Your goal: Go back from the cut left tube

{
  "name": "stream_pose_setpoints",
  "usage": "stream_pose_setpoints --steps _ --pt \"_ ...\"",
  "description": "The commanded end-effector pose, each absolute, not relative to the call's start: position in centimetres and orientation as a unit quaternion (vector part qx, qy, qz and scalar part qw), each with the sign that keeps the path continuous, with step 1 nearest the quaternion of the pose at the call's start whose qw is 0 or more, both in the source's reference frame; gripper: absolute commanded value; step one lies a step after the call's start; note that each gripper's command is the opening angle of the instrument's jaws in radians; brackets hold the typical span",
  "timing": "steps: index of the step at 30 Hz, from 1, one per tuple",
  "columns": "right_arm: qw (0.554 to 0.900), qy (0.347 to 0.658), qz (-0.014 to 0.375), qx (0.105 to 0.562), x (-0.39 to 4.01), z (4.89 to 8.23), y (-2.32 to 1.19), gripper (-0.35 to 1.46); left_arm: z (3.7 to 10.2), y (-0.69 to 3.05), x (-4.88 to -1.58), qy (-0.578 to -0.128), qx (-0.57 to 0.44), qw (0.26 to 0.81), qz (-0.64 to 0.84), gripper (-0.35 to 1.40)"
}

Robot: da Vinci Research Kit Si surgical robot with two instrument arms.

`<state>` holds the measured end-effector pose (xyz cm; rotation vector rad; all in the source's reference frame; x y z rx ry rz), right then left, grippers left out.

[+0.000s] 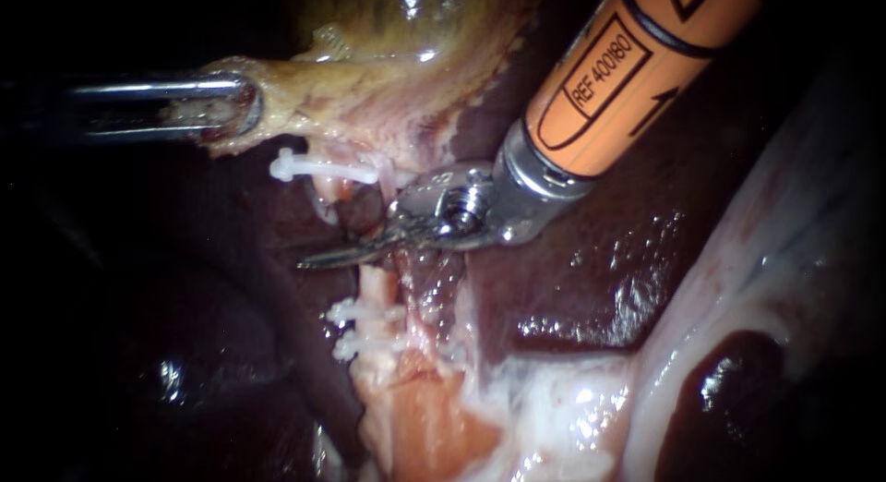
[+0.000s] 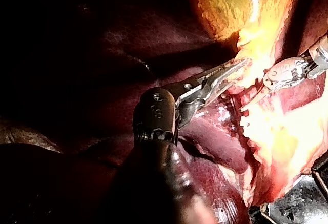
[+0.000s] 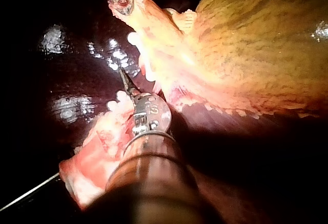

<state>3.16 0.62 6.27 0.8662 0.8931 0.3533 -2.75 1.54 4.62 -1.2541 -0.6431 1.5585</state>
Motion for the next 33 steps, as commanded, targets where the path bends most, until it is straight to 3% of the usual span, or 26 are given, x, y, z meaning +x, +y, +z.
stream_pose_setpoints --steps 1,3,4,5,6,8,18,25,33 --pt "0.796 0.413 0.171 0.407 3.16 6.25 0.62 -0.35 4.62 1.54 -2.75 -0.265 -0.518 0.497 0.644 -0.35" --pt "0.795 0.410 0.180 0.409 3.16 6.24 0.61 -0.35 4.62 1.54 -2.74 -0.265 -0.518 0.497 0.644 -0.35" --pt "0.797 0.412 0.185 0.401 3.16 6.23 0.60 0.04 4.62 1.54 -2.74 -0.265 -0.518 0.497 0.644 -0.35" --pt "0.801 0.415 0.196 0.384 3.17 6.21 0.59 0.71 4.62 1.54 -2.74 -0.265 -0.518 0.497 0.644 -0.35" --pt "0.804 0.418 0.207 0.369 3.17 6.20 0.58 1.03 4.62 1.54 -2.74 -0.265 -0.518 0.497 0.644 -0.35" --pt "0.808 0.420 0.231 0.342 3.19 6.16 0.55 1.23 4.63 1.54 -2.74 -0.266 -0.518 0.497 0.644 -0.35" --pt "0.806 0.414 0.255 0.338 3.15 6.04 0.50 1.43 4.65 1.55 -2.73 -0.266 -0.518 0.496 0.644 -0.35" --pt "0.820 0.438 0.209 0.304 2.62 5.67 0.53 1.43 4.67 1.56 -2.70 -0.265 -0.518 0.497 0.644 -0.35" --pt "0.844 0.457 0.153 0.236 1.68 5.32 0.68 1.45 4.69 1.56 -2.70 -0.265 -0.518 0.497 0.644 -0.35"
